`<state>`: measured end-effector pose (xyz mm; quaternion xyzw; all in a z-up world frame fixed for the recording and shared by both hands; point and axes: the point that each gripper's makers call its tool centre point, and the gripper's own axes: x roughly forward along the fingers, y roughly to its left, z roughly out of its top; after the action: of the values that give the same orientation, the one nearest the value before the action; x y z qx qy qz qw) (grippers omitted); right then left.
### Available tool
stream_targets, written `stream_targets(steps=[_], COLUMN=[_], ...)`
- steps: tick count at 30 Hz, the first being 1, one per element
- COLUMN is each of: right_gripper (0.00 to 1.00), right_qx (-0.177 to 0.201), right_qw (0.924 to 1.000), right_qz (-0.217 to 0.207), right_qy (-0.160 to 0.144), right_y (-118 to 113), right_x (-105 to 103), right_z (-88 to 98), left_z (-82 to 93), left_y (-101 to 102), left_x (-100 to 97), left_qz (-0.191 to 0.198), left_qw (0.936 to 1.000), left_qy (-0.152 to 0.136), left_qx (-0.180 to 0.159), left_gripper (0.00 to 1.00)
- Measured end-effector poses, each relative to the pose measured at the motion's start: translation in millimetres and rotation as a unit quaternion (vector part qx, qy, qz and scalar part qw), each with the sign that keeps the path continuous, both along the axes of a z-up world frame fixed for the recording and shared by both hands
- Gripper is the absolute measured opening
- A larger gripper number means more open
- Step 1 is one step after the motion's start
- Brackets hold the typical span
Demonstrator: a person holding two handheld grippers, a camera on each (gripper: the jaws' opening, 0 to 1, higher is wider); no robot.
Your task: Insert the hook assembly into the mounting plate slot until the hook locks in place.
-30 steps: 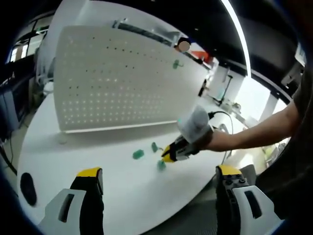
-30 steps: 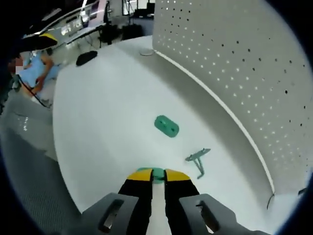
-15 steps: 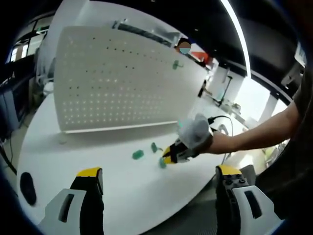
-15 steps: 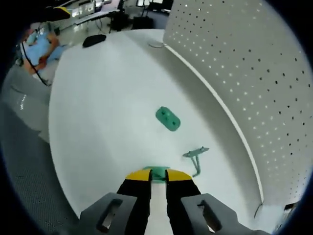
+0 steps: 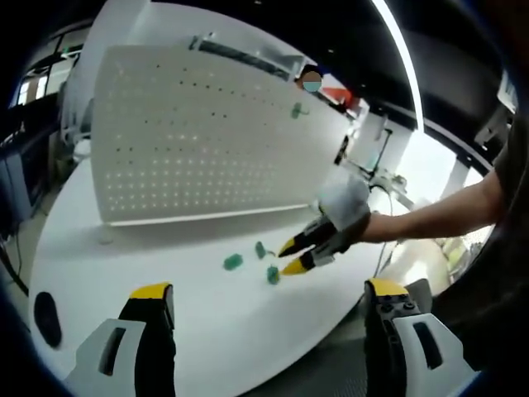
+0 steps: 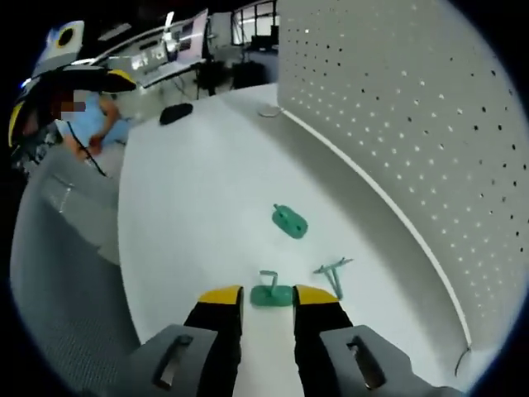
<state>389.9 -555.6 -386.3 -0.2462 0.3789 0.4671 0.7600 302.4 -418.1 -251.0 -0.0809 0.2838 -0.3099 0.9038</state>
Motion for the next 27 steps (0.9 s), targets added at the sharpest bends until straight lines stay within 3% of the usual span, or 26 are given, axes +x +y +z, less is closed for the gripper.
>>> stream_targets(steps=[5, 11, 20, 27], right_gripper=[0.16, 0.16, 0.15, 0.05], right_qx=[0.032, 0.031, 0.039, 0.041], right_qw=[0.9992, 0.9981, 0.9963, 0.9956], right_qz=[-0.003, 0.008, 0.02, 0.021], right_qy=[0.025, 0.053, 0.074, 0.081], right_y=[7.9, 13.8, 22.2, 23.5], right_x=[5.4, 8.5, 13.8, 14.3], right_z=[0.3, -12.8, -19.4, -25.5], left_z=[-0.6, -0.1, -2.9, -6.4], left_y=[-1.1, 2.3, 2.6, 3.7], left_x=[-0.7, -0.9, 0.1, 1.8], left_qz=[-0.001, 0.002, 0.005, 0.006], left_qw=[1.0, 1.0, 0.9999, 0.9999], left_qy=[0.001, 0.002, 0.008, 0.013], left_qx=[0.001, 0.005, 0.007, 0.008], left_gripper=[0.97, 0.97, 0.97, 0.97])
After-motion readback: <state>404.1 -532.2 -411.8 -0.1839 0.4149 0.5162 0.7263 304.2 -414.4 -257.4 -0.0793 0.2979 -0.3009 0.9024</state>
